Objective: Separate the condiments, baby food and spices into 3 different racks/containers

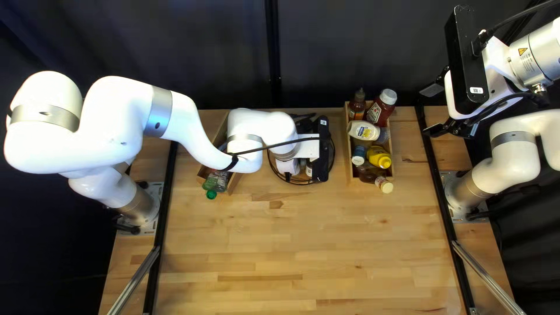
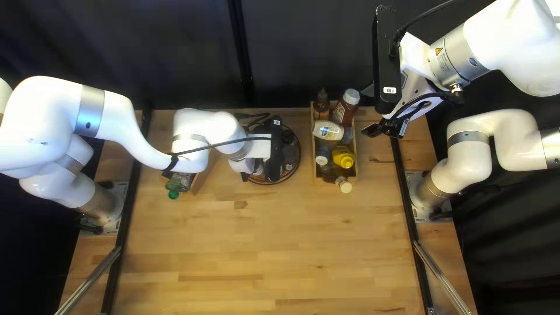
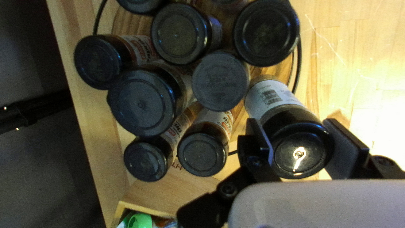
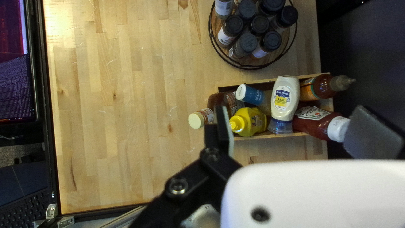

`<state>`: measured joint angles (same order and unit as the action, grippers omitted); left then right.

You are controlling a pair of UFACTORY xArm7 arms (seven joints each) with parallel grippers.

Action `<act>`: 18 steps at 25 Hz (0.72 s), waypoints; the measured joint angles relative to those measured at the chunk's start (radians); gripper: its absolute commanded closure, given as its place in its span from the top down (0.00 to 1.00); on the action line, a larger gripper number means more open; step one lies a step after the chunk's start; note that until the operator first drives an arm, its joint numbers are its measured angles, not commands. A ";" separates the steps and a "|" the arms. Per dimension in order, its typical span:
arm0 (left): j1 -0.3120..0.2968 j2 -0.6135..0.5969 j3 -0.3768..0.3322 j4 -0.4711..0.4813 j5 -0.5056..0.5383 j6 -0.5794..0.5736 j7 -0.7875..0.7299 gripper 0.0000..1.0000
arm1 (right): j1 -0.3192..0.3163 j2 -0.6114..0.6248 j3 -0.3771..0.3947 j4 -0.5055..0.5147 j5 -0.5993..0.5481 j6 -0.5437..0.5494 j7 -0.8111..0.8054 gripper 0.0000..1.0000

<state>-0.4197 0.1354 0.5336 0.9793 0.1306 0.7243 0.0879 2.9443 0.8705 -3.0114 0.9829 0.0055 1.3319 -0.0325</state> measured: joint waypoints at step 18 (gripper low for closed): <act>0.021 0.032 -0.012 0.024 -0.078 0.019 0.061 0.97 | 0.000 0.000 0.000 0.000 0.000 0.000 0.000 1.00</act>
<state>-0.3982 0.1672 0.5216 1.0035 0.0527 0.7431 0.1487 2.9443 0.8705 -3.0114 0.9829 0.0055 1.3319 -0.0325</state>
